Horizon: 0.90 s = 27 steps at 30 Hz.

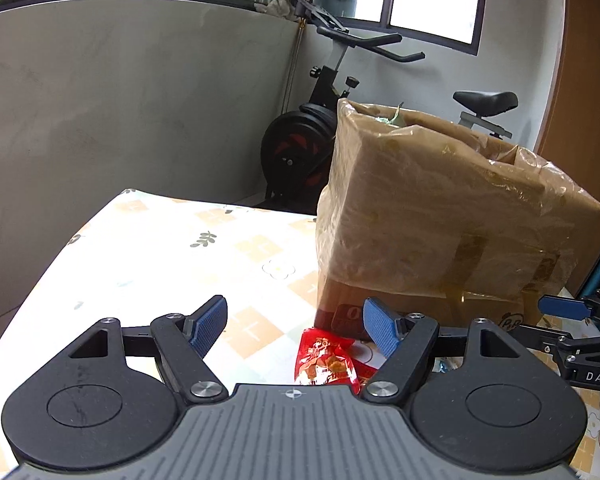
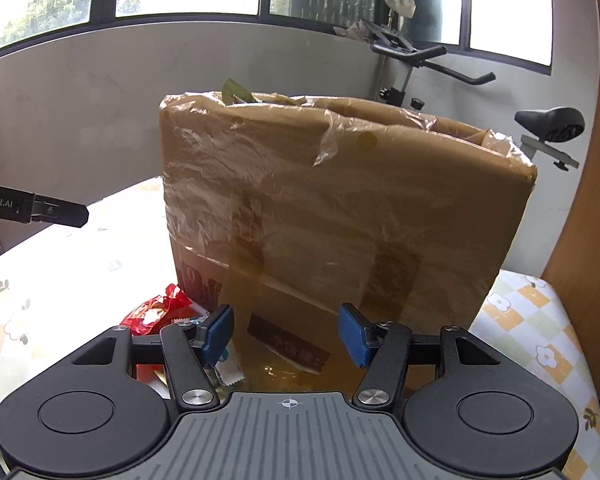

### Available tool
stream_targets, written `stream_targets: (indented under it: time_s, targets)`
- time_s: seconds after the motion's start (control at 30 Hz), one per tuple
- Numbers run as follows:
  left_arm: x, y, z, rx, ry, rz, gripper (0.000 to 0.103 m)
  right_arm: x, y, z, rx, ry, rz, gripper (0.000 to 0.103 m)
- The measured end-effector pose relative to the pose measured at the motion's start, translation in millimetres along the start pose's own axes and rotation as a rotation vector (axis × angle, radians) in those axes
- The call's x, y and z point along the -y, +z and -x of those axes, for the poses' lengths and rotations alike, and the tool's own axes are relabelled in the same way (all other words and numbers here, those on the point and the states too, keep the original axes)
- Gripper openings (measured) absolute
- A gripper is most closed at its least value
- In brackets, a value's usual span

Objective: Organize snacks
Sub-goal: 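Move both tools back down to the remaining snacks beside the box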

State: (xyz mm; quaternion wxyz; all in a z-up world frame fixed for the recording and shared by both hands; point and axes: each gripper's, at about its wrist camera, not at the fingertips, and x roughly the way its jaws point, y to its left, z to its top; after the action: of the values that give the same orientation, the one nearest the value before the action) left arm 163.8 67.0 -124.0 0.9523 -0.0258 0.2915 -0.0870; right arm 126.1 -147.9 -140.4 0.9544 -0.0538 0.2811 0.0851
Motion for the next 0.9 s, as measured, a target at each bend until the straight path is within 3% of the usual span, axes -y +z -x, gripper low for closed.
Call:
stream_targets:
  time_s: [0.6,0.9]
  targets:
    - [-1.5,-35.0,-26.3,-0.074,-0.011,0.018,0.076,-9.5,-28.8,-39.3,-0.103,0.036,-0.070,0.054]
    - [-2.5,-50.8,-29.4,-0.102,-0.018,0.008,0.076,-33.7,-35.5,-40.8,-0.105,0.133,0.026,0.053]
